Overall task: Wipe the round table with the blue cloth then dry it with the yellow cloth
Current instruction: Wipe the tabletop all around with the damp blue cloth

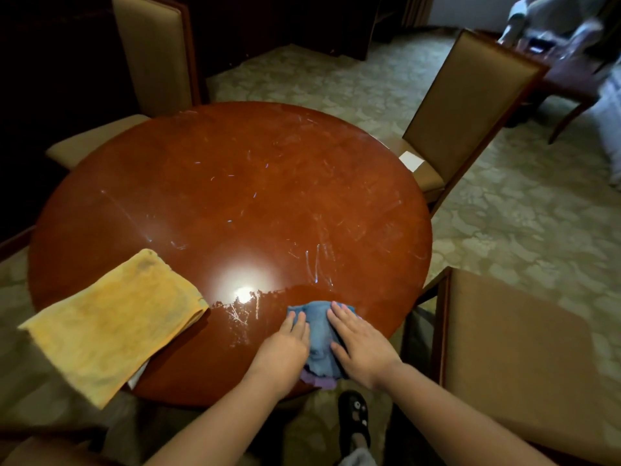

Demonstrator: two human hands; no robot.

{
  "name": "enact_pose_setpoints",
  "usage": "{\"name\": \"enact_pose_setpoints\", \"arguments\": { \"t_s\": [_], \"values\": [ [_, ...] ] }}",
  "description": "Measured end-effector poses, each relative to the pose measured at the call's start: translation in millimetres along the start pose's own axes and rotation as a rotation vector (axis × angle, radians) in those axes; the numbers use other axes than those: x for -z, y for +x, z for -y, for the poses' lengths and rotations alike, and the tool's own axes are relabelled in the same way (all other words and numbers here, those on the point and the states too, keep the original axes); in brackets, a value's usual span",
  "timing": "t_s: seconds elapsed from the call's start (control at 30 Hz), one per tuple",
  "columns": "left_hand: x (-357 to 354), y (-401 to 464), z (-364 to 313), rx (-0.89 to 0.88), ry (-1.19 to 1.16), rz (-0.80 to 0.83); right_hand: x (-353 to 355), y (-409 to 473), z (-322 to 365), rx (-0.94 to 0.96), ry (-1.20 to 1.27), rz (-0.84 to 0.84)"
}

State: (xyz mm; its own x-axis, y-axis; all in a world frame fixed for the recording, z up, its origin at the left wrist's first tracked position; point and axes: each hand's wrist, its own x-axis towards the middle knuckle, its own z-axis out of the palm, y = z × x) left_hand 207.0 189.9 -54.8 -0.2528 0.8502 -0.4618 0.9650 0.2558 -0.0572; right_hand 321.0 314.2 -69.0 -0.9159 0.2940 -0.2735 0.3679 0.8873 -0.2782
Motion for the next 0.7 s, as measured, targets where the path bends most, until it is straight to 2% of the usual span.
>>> {"name": "enact_pose_setpoints", "arguments": {
  "t_s": [0.23,0.4,0.47,0.57,0.7],
  "values": [
    [23.1,41.9,17.6,0.075,0.016,-0.061,21.7,58.4,-6.4,-0.085,-0.06,0.036],
    [7.2,24.9,12.8,0.052,-0.004,-0.005,21.4,24.0,11.8,-0.006,-0.049,0.04],
    [8.3,23.9,15.9,0.017,-0.013,-0.044,18.3,19.5,6.9,0.024,-0.064,0.027],
    [27.3,38.9,27.3,0.037,-0.043,-0.102,24.4,51.0,-6.0,-0.008,-0.069,0.022],
    [45.0,62.0,41.7,0.12,-0.111,-0.09,33.9,93.7,-10.9,-0.039,0.024,0.021]
  ]
}}
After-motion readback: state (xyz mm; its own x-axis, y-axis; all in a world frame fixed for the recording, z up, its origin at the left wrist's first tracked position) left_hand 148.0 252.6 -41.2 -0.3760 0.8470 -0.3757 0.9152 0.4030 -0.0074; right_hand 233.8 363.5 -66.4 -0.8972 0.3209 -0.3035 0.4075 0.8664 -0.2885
